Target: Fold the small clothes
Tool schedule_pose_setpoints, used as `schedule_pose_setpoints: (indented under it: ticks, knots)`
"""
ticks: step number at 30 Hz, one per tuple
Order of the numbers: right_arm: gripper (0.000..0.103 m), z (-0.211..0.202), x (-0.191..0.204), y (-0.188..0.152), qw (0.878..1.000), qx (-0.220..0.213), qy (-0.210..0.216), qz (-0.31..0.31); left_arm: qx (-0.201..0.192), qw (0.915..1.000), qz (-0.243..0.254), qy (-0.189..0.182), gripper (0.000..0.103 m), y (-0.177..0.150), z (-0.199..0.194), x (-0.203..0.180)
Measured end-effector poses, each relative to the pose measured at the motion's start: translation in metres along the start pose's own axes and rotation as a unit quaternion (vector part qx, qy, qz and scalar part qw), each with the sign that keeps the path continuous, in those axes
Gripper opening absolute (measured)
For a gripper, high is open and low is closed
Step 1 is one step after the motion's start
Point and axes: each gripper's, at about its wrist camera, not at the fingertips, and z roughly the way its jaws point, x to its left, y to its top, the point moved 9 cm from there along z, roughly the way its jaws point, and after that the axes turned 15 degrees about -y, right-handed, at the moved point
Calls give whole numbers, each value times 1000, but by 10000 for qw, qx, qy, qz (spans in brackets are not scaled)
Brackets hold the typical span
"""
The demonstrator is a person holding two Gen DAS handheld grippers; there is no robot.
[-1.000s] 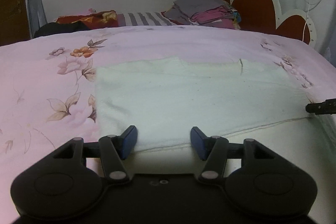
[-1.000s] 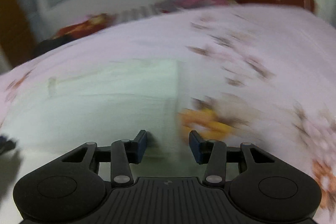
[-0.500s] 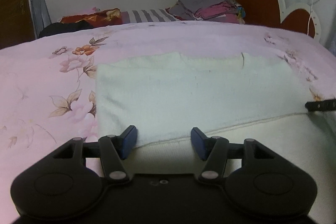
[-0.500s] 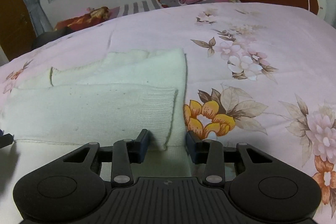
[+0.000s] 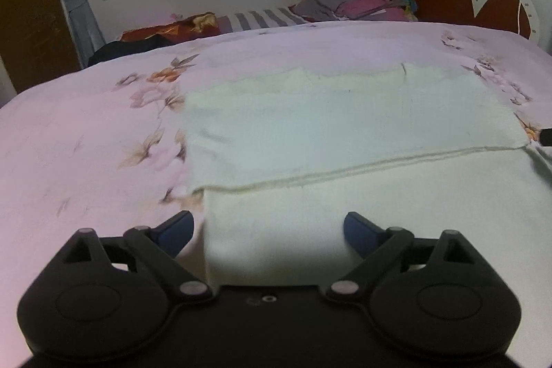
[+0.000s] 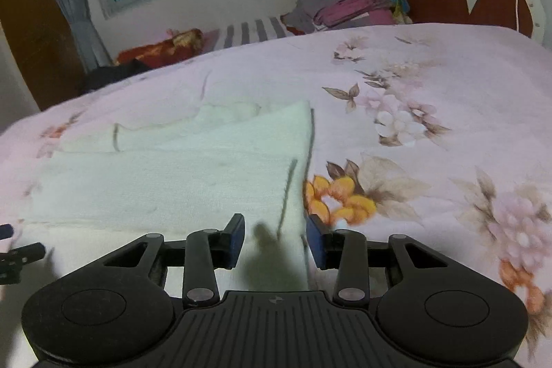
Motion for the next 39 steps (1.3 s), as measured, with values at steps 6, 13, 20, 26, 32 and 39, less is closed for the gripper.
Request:
schedule_pose_setpoints:
  ticks: [6, 13, 20, 26, 32, 39]
  knots:
    - [70, -44, -28, -22, 9995, -64, 142, 276, -144, 9996, -221, -116, 79, -23, -41, -7]
    - [56, -110, -67, -72, 9926, 162, 829, 871, -18, 9982, -537, -262, 63, -97, -103, -7]
    - [44, -154, -88, -158, 9862, 703, 1131, 983, -80, 9903, -1167, -745, 60, -163, -158, -17]
    - [44, -183, -91, -210, 9729, 1056, 1617, 1274, -406, 9621, -2257, -1478, 58, -193, -188, -13]
    - [44, -202, -85, -233, 9544, 1303, 2151, 1607, -572, 9336, -2981, -1904, 39, -212, -199, -10]
    - [44, -195, -80, -221, 9424, 1376, 2339, 1954, -764, 9093, -3502, -2114, 39, -203, -180, -1]
